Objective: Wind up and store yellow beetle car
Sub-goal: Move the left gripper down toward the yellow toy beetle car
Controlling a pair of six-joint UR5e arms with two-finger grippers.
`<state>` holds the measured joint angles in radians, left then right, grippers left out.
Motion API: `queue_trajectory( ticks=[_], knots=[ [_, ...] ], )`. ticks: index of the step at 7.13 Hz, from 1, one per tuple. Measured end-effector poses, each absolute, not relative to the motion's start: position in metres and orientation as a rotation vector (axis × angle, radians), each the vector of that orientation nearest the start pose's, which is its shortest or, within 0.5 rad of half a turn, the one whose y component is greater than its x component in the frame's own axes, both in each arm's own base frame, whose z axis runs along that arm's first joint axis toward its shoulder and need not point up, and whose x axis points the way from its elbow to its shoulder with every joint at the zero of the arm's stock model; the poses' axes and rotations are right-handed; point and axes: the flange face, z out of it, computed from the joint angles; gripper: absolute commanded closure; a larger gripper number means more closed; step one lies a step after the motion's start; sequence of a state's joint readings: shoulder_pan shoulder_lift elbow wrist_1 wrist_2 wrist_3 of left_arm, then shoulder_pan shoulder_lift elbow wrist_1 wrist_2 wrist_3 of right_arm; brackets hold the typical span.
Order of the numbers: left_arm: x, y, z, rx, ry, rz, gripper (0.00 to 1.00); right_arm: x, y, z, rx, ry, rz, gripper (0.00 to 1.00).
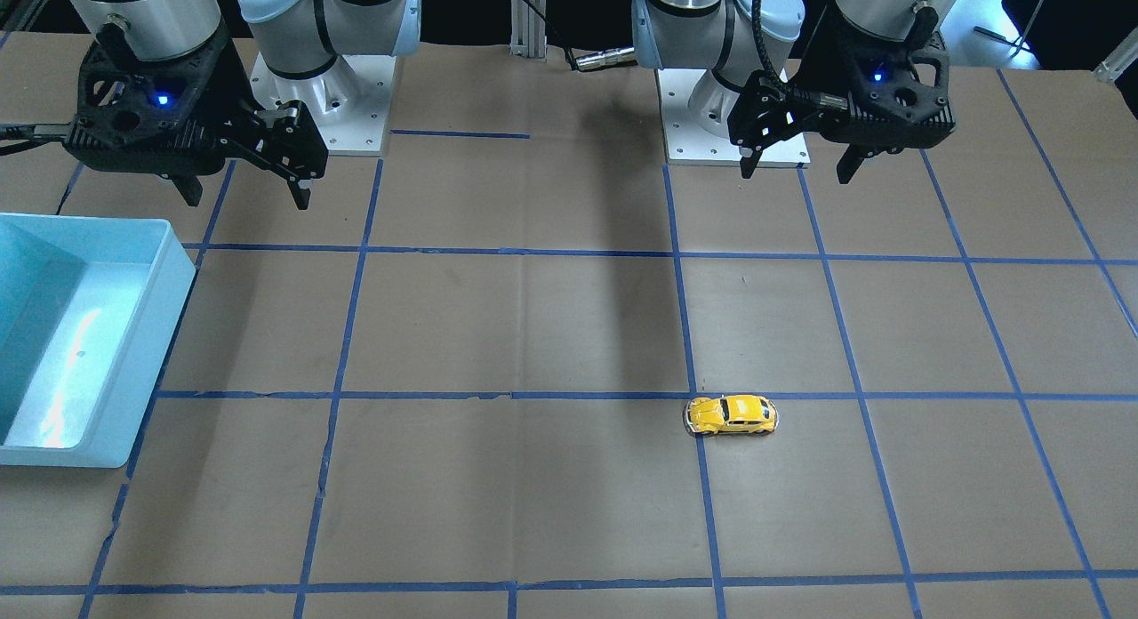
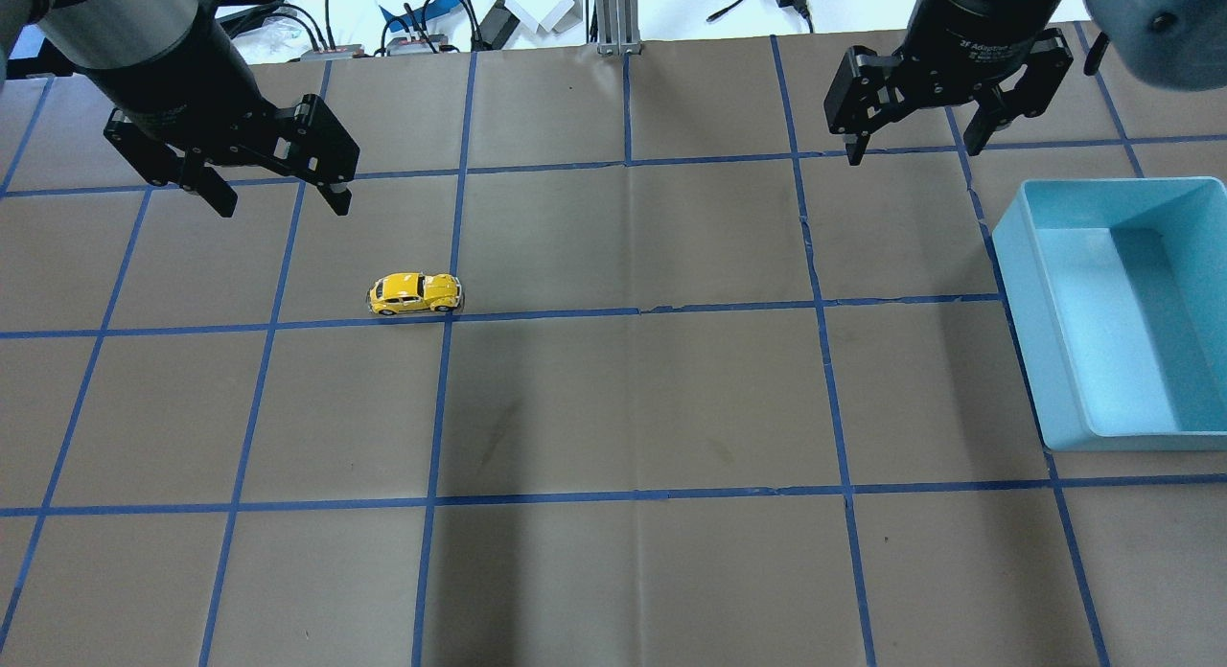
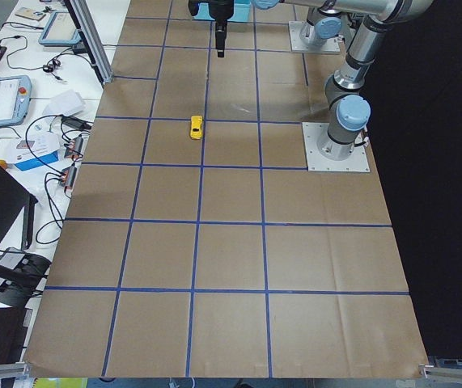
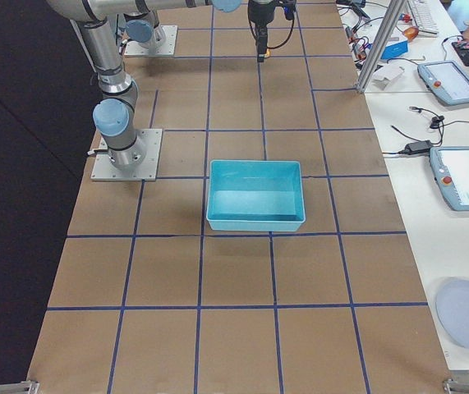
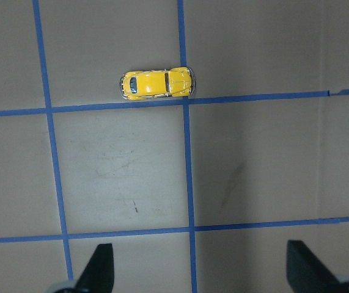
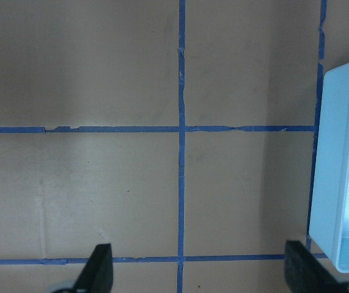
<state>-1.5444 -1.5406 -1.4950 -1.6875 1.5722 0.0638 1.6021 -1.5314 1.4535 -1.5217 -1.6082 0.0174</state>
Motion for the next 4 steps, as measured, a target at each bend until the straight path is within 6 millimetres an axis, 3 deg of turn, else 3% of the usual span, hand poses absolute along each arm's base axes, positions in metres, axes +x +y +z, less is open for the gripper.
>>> queue_trajectory(
  ticks=[4],
  knots=[
    [-0.1247,-0.4736,0.5286,0.073,3.144,0.021,0.00,0.1401,-0.5111,0.5288,0.002,3.166,-0.078,0.00]
  ],
)
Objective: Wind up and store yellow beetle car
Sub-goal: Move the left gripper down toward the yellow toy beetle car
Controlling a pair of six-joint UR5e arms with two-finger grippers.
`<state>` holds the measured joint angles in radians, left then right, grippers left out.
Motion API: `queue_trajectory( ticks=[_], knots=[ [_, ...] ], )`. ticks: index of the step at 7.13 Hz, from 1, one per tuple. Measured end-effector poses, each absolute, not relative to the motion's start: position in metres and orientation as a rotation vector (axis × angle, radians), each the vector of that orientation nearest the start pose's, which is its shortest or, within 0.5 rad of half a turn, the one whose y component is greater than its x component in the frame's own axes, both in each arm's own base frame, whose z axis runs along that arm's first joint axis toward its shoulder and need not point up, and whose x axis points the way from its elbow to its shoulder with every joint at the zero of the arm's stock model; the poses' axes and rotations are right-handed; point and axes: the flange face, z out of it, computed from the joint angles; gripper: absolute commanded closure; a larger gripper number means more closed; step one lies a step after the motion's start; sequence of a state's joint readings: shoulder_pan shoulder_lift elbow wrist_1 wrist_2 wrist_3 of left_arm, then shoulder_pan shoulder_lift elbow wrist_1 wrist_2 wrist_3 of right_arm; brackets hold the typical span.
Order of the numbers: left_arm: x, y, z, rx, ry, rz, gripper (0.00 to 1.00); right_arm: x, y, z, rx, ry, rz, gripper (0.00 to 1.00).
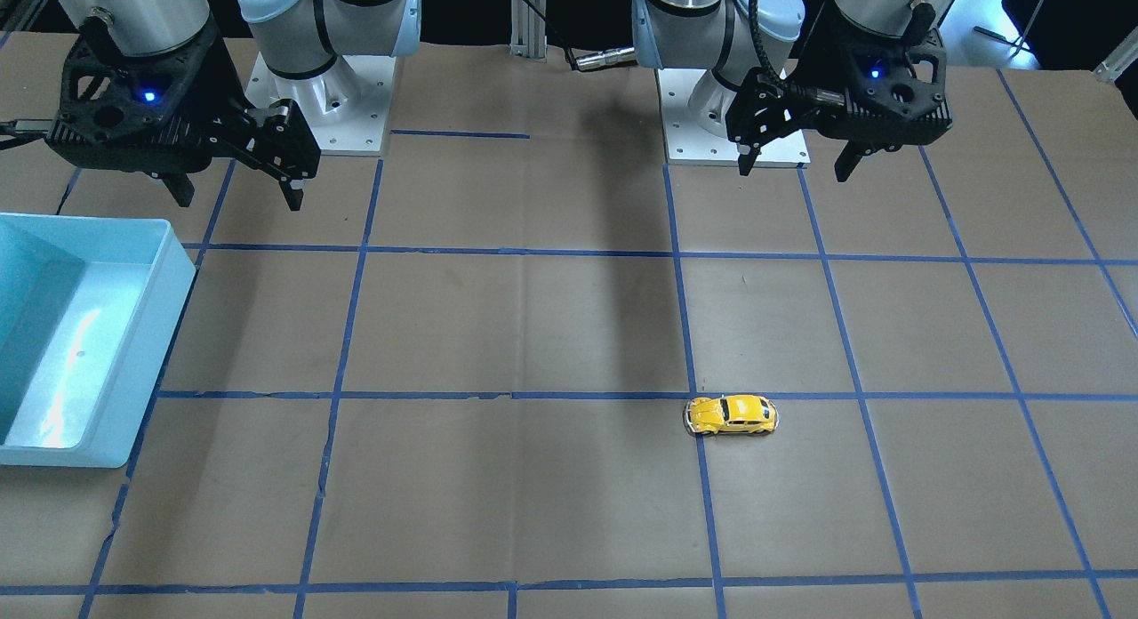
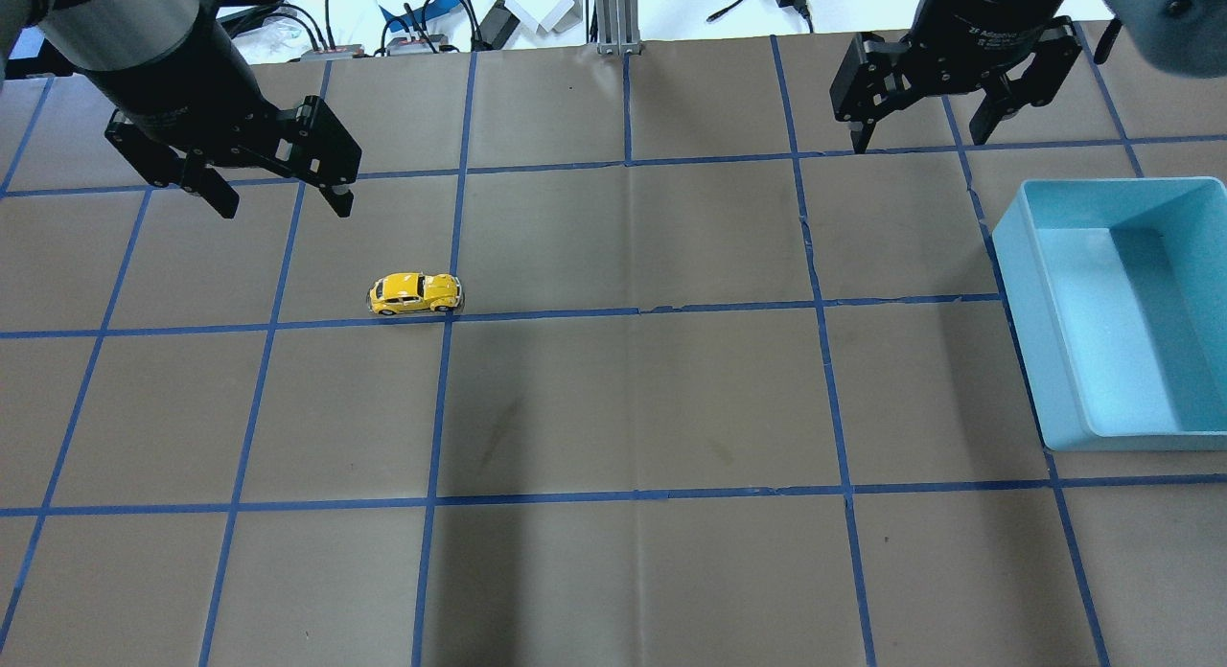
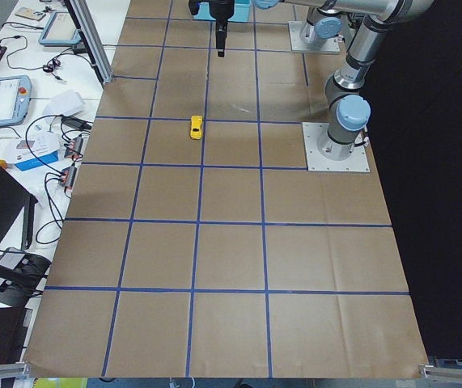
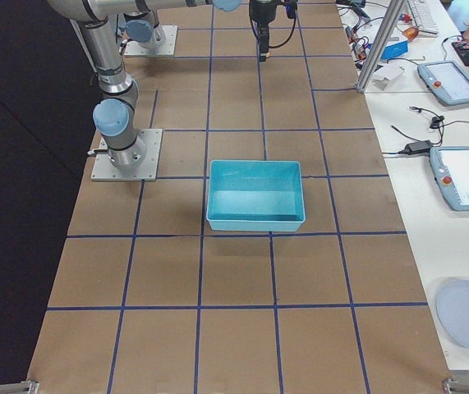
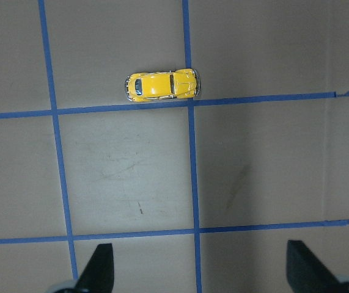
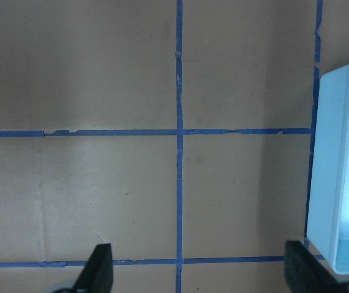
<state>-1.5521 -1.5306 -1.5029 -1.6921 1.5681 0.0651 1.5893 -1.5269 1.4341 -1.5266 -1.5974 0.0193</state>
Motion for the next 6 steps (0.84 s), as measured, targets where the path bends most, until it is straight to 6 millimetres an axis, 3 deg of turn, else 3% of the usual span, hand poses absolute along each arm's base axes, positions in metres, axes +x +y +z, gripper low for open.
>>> queue_trajectory(
  ticks=[3,6],
  knots=[
    [-0.130,-0.473,0.505,0.092,3.158,0.089,0.00,0.136,-0.516,0.531,0.093,3.146,-0.086,0.00],
    [-0.133,-0.510,0.463,0.159,3.190,0.113,0.00,0.135,-0.516,0.527,0.121,3.141,-0.083,0.00]
  ],
)
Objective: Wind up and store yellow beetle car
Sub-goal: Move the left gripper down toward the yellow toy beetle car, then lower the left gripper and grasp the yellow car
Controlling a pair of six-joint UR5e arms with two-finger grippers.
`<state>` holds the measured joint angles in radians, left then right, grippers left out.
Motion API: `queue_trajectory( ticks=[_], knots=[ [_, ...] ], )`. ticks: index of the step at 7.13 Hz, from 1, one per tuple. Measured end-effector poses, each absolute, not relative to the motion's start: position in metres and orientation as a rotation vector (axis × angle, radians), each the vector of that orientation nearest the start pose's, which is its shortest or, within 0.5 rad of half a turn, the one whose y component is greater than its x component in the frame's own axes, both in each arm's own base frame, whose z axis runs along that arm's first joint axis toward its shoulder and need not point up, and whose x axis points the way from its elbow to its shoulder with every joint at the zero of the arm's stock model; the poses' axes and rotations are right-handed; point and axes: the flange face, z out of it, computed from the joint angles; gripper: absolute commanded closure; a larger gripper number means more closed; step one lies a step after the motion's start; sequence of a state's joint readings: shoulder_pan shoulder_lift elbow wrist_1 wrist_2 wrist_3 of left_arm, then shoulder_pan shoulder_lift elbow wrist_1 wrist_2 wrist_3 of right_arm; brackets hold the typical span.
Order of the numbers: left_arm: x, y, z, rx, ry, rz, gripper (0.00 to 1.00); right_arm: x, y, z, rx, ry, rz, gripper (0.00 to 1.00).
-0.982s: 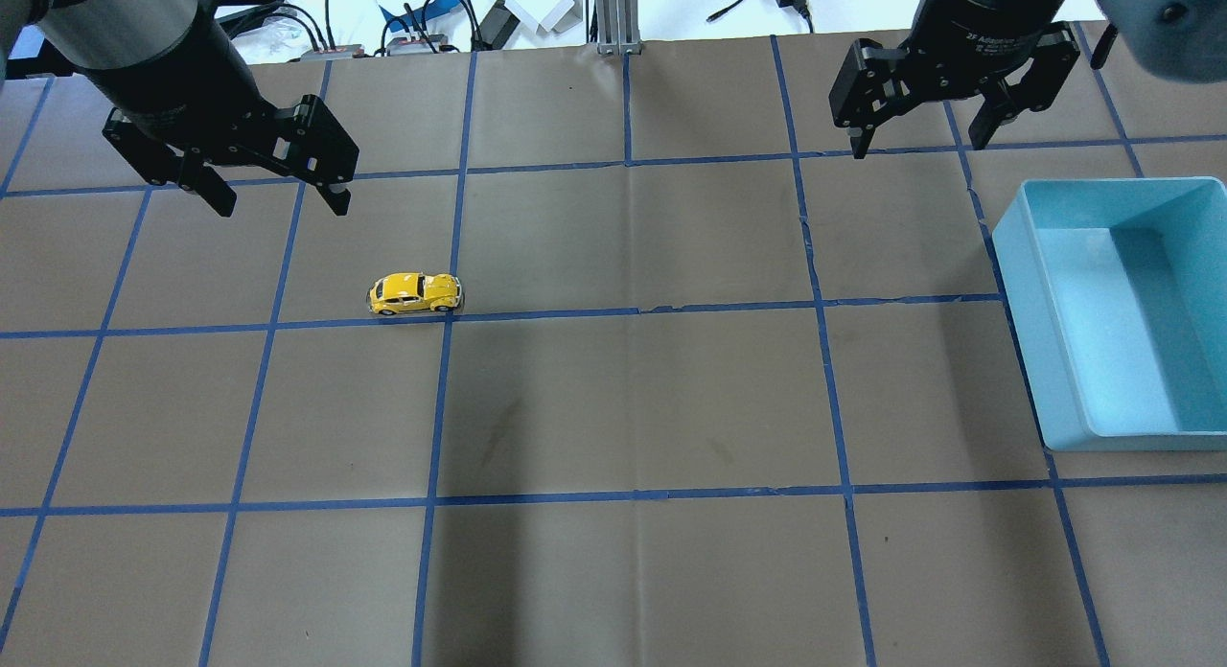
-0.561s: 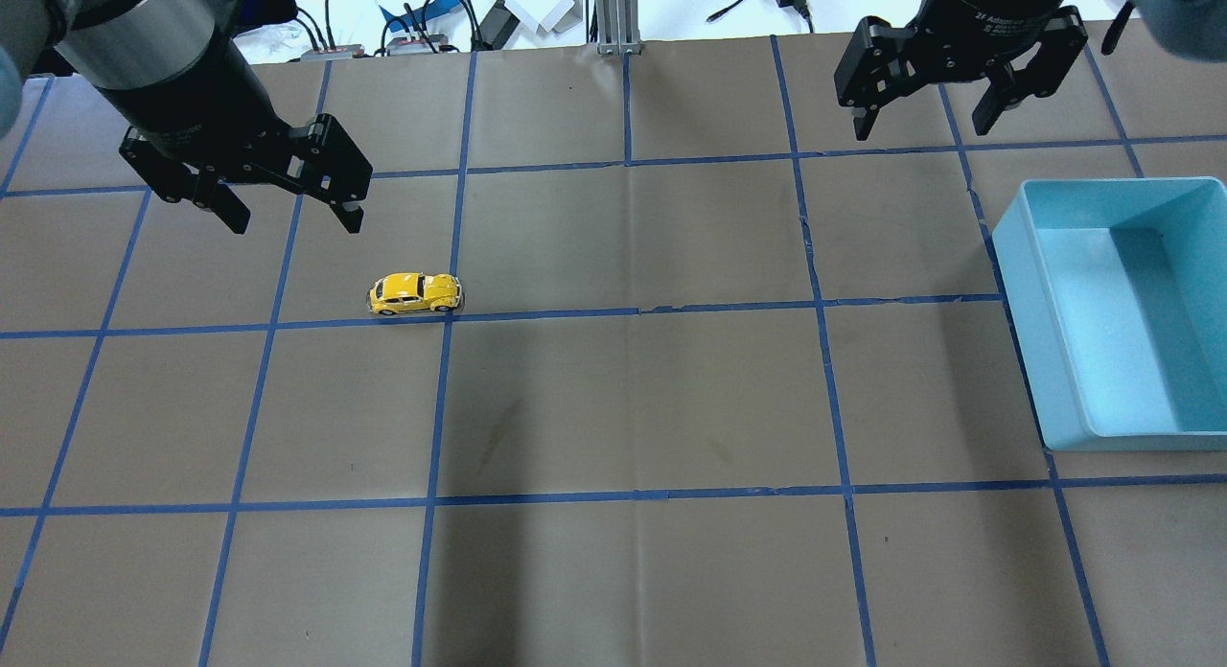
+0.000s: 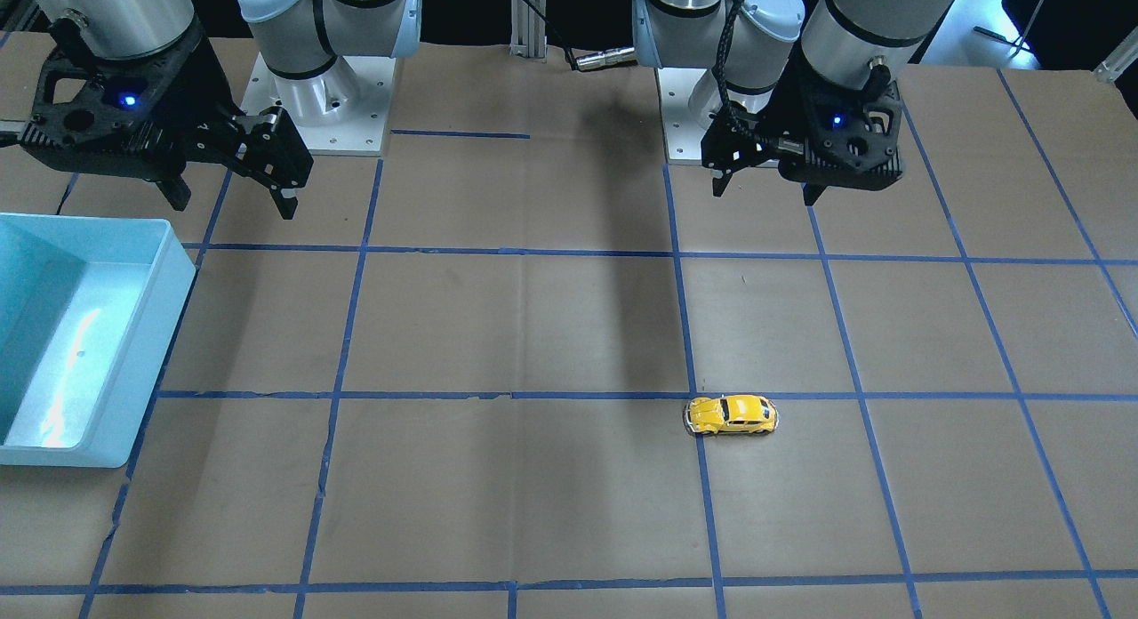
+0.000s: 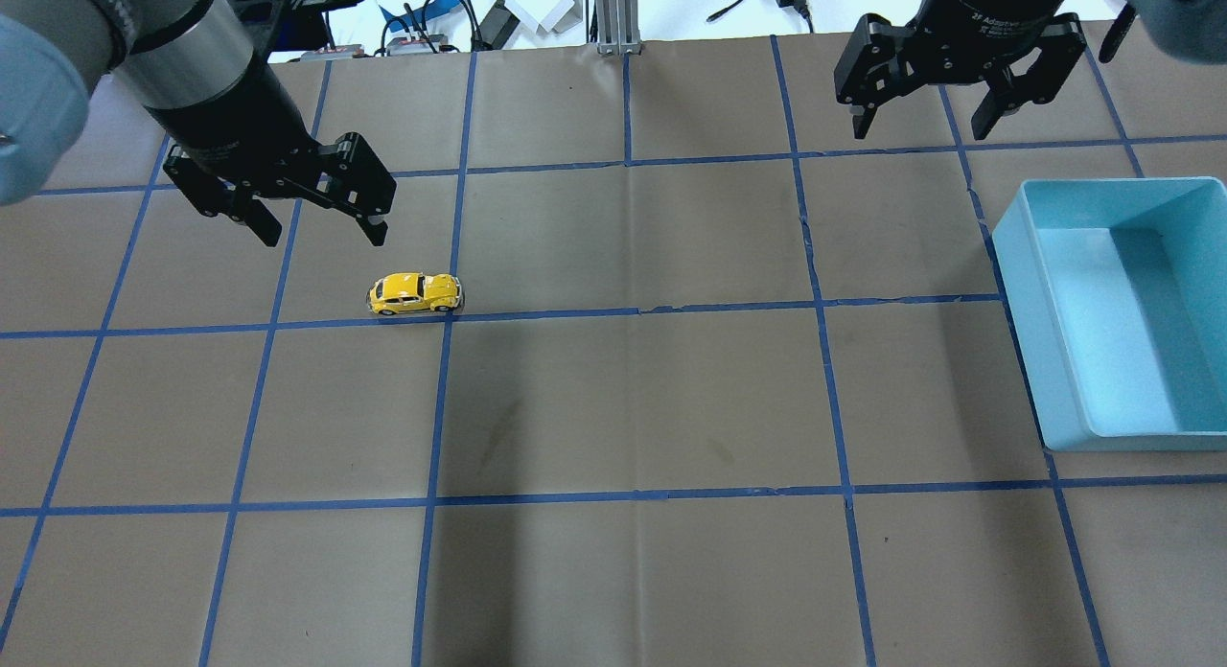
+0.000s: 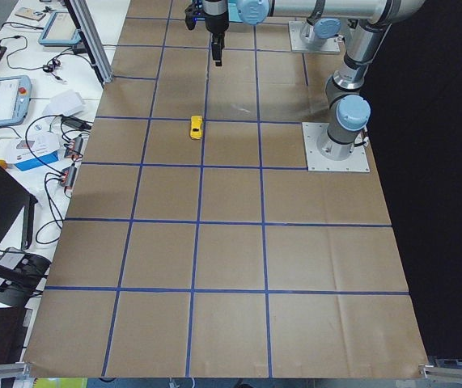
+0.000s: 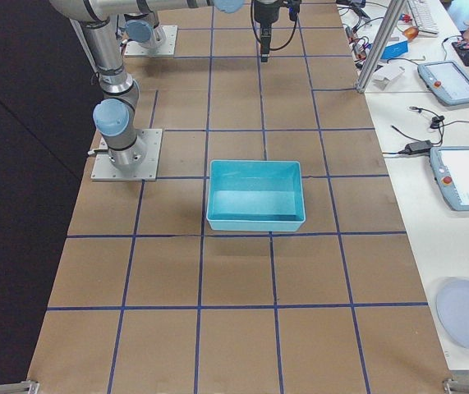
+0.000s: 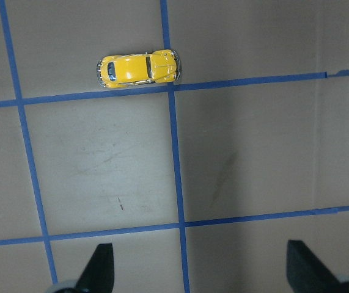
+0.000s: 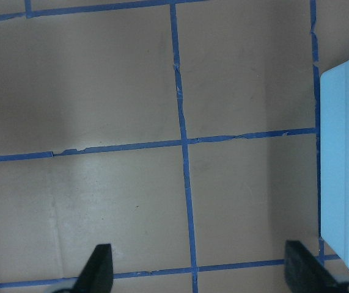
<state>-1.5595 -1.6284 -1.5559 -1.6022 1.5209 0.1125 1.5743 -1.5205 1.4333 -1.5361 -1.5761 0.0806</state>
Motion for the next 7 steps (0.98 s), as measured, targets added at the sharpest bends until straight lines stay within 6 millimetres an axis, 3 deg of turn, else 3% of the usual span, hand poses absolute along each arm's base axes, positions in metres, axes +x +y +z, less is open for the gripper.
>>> queue_trajectory(
  ticks=[3,4,7],
  knots=[
    [-0.132,-0.554,0.398,0.585,3.154,0.138,0.01,0.137,-0.516,0.525,0.110,3.124,-0.079,0.02],
    [-0.132,-0.558,0.378,0.693,3.130,0.132,0.07,0.138,-0.514,0.523,0.108,3.120,-0.072,0.02],
    [-0.128,-0.558,0.297,1.068,2.998,0.031,0.07,0.138,-0.504,0.511,0.104,3.115,-0.098,0.01]
  ],
)
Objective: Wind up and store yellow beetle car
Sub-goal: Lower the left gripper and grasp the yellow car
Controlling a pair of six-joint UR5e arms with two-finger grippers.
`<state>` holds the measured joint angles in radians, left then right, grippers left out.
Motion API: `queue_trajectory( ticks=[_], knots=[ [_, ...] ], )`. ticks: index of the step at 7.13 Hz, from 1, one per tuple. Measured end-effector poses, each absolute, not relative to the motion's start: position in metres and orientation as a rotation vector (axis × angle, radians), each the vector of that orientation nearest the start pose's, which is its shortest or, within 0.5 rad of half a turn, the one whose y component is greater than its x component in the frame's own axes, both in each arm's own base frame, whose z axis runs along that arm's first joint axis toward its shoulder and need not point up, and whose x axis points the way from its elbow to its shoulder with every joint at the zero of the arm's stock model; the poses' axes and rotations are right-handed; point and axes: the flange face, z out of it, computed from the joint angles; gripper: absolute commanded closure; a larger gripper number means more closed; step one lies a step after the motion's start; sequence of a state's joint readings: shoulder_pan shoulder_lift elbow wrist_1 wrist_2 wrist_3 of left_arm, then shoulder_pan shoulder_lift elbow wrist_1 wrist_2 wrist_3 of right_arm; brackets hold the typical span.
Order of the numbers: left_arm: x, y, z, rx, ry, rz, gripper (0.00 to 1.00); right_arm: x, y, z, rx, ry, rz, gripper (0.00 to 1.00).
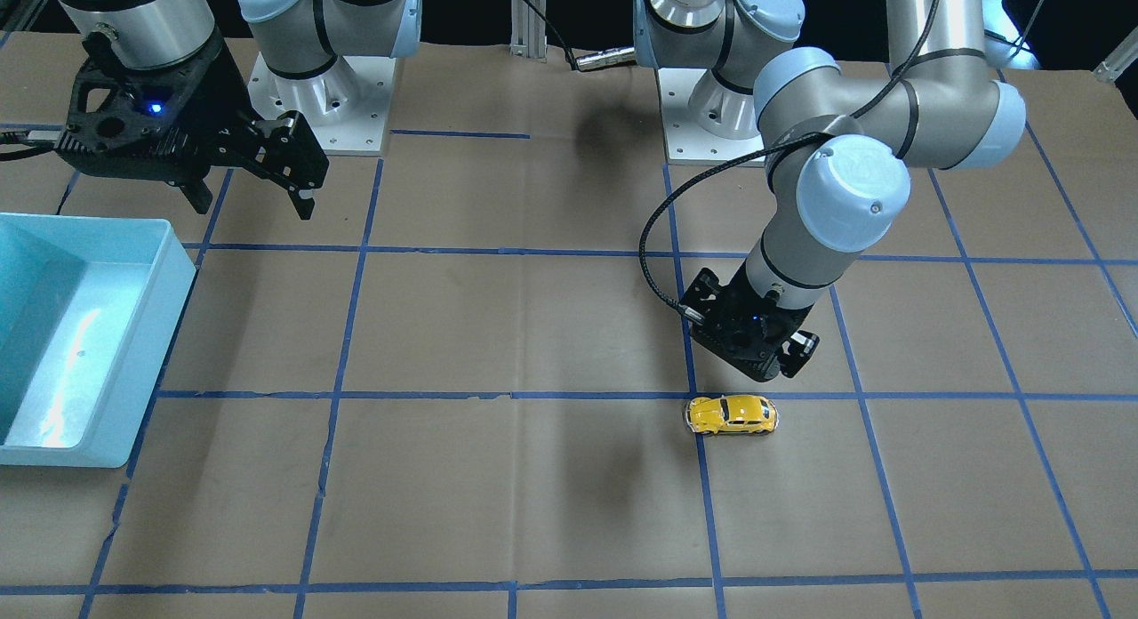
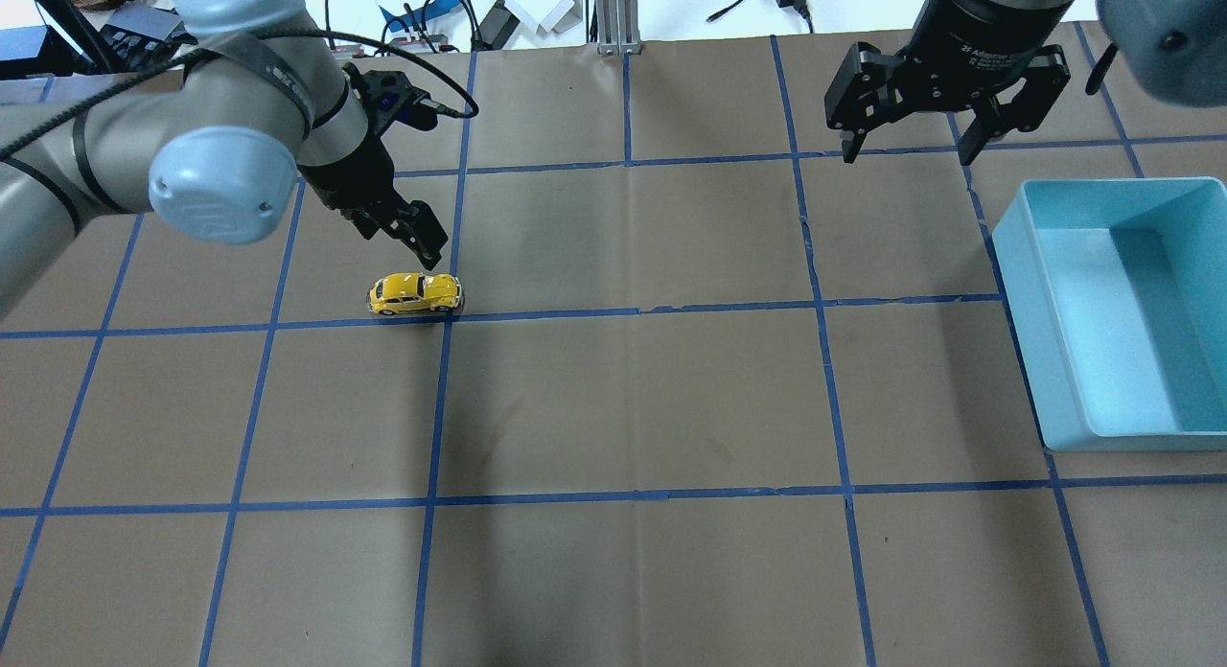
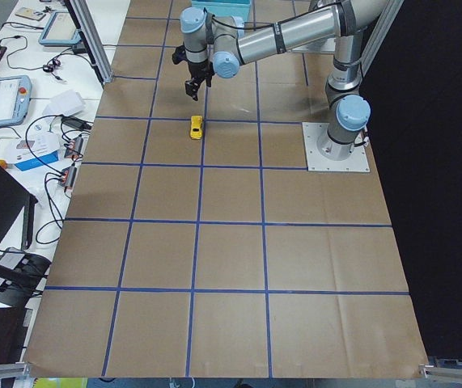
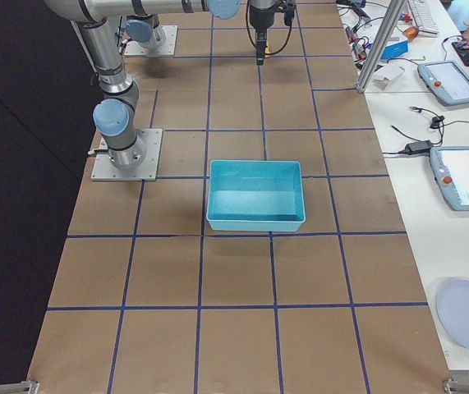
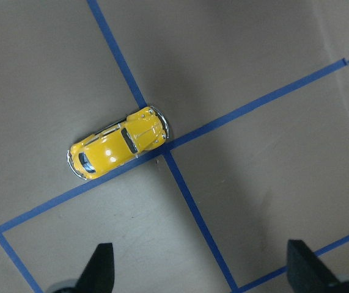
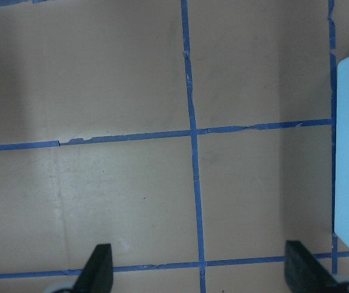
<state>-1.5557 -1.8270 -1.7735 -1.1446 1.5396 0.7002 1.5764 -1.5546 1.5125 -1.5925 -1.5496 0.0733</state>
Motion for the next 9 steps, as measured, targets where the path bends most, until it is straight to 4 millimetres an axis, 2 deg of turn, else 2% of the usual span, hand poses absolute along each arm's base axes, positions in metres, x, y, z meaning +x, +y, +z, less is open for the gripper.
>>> queue_trajectory(
  ticks=[1,2,5,7,9],
  knots=[
    [-0.126,-0.555,0.274,1.260,2.919,0.022,0.07,0.138,-0.504,0.511,0.104,3.113,-0.116,0.01],
    [-0.122,-0.556,0.261,1.434,2.810,0.018,0.07,0.138,-0.504,0.512,0.104,3.113,-0.124,0.01],
    [-0.109,-0.569,0.242,1.863,2.424,0.072,0.11,0.139,-0.504,0.514,0.103,3.112,-0.134,0.00],
    [-0.107,-0.586,0.226,1.986,2.277,0.025,0.15,0.139,-0.504,0.515,0.103,3.112,-0.137,0.00],
    [-0.098,-0.591,0.221,2.079,2.206,0.009,0.22,0.139,-0.504,0.515,0.102,3.113,-0.138,0.00]
  ],
)
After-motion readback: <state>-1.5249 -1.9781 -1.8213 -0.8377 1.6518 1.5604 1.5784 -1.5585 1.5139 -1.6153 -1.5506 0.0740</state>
